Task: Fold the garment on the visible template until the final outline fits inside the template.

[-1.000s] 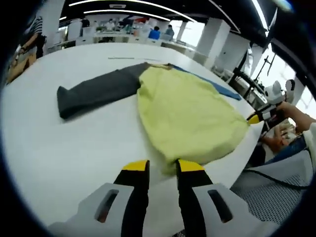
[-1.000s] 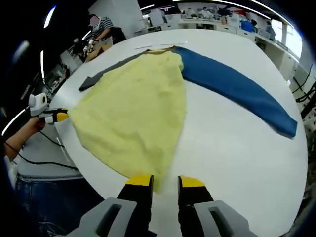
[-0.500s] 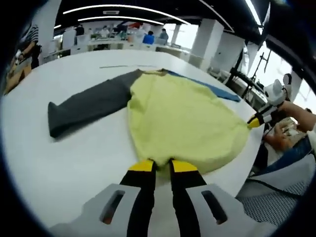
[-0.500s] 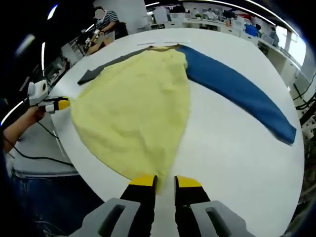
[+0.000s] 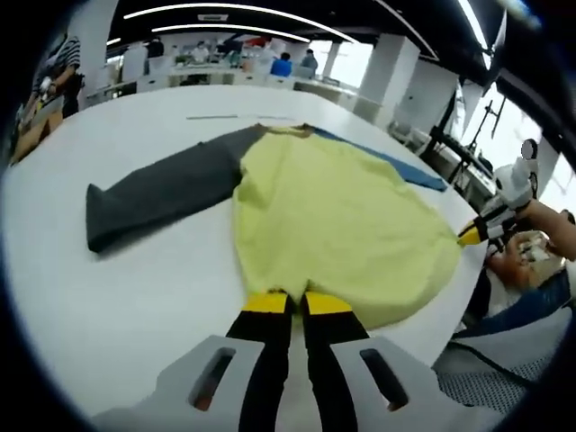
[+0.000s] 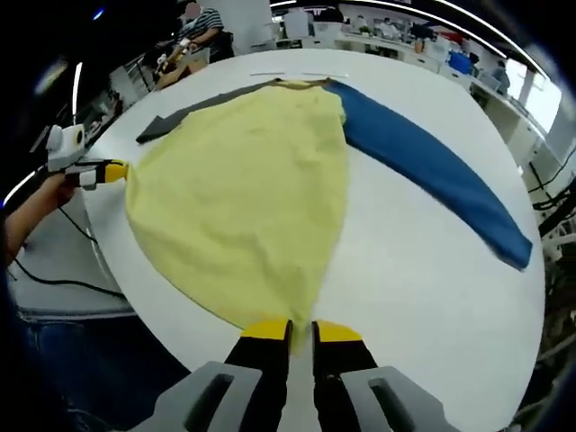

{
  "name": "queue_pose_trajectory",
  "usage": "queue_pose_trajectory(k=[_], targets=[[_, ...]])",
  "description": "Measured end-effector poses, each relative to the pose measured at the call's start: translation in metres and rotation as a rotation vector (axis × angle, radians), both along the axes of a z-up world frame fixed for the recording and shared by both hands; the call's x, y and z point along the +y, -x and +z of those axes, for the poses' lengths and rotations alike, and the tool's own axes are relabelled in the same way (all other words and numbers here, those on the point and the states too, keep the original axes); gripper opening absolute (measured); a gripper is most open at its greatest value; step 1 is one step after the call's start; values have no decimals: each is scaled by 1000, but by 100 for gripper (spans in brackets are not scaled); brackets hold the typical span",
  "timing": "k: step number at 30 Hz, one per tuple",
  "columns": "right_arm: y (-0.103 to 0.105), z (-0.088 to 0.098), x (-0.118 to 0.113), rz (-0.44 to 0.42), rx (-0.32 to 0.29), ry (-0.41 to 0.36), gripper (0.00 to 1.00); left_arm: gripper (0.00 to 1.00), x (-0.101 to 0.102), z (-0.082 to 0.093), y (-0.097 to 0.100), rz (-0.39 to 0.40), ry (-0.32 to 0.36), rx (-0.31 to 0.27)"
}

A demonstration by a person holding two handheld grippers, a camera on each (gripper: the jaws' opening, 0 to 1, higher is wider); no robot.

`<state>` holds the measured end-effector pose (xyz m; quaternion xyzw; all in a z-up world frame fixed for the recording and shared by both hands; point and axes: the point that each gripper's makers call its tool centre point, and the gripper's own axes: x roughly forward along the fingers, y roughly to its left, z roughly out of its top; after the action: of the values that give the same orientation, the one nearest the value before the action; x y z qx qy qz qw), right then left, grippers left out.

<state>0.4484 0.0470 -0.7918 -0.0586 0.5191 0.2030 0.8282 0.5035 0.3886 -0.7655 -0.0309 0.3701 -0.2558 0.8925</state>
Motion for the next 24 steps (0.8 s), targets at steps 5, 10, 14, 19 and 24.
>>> queue_pose_trajectory(k=[5, 10, 14, 19, 24], targets=[[1, 0, 1, -57, 29, -60, 0, 1, 5, 2, 9, 6, -12, 40], [3, 1, 2, -86, 49, -97, 0, 1, 9, 7, 20, 12, -14, 77], [3, 8, 2, -92, 47, -112, 0, 1, 13, 7, 31, 9, -28, 120], [5, 17, 1, -95, 49, -129, 0, 1, 18, 6, 41, 31, -16, 182], [8, 17, 2, -81, 64, -118, 0, 0, 20, -1, 47, 74, -17, 260]])
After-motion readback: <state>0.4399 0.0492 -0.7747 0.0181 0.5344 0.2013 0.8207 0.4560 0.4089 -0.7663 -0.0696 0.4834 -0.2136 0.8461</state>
